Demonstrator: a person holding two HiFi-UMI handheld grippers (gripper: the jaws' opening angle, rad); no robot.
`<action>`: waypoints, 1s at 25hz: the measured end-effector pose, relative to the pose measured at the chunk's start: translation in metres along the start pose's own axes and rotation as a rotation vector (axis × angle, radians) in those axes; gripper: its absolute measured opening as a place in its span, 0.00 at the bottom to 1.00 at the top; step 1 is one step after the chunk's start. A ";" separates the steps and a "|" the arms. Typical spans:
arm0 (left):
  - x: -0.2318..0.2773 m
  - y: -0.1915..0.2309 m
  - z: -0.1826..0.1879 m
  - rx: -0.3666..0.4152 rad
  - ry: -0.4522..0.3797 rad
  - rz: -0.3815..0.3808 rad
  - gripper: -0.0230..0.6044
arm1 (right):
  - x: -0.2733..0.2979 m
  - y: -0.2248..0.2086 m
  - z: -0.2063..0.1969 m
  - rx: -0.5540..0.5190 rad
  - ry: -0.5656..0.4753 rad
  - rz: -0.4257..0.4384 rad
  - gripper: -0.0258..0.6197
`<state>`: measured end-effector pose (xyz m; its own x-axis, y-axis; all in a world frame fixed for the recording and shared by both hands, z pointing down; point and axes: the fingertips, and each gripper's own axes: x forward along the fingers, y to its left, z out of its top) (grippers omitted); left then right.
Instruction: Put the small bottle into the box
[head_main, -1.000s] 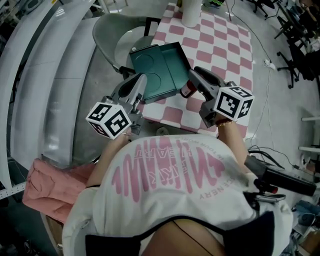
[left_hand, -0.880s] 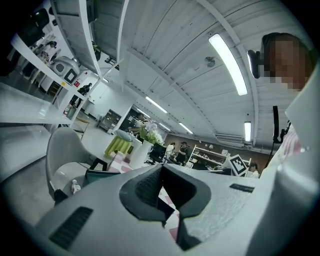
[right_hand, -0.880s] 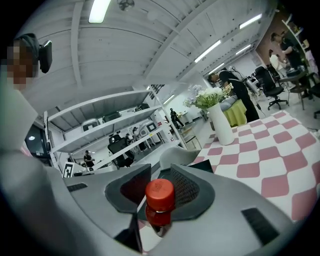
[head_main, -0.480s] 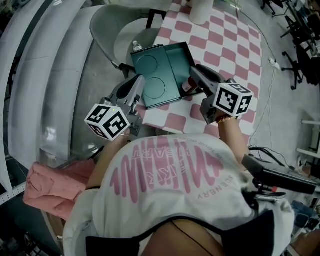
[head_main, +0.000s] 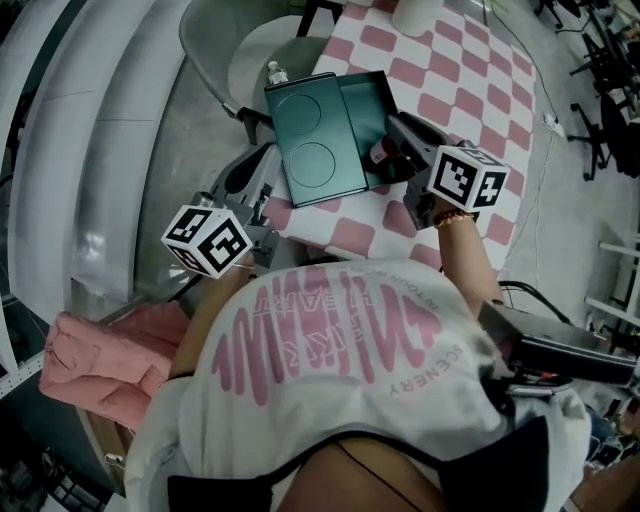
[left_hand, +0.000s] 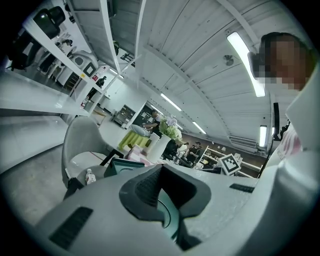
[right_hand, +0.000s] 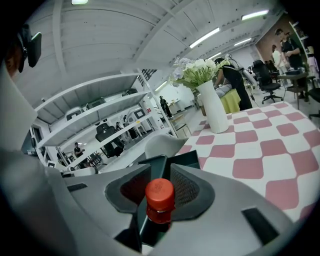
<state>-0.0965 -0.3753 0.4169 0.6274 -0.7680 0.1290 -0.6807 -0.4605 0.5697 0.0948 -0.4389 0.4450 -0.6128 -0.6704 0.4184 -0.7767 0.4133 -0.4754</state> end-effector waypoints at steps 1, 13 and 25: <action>-0.001 0.002 -0.001 0.000 0.000 0.005 0.05 | 0.003 -0.001 -0.002 0.002 0.004 -0.002 0.23; -0.023 0.021 -0.004 -0.020 -0.031 0.080 0.05 | 0.029 -0.012 -0.011 -0.139 0.103 -0.074 0.23; -0.039 0.023 -0.007 -0.010 -0.051 0.111 0.05 | 0.038 -0.012 -0.015 -0.189 0.125 -0.089 0.23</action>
<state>-0.1341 -0.3529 0.4302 0.5283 -0.8357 0.1500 -0.7406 -0.3672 0.5627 0.0787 -0.4598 0.4782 -0.5452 -0.6327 0.5500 -0.8345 0.4721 -0.2840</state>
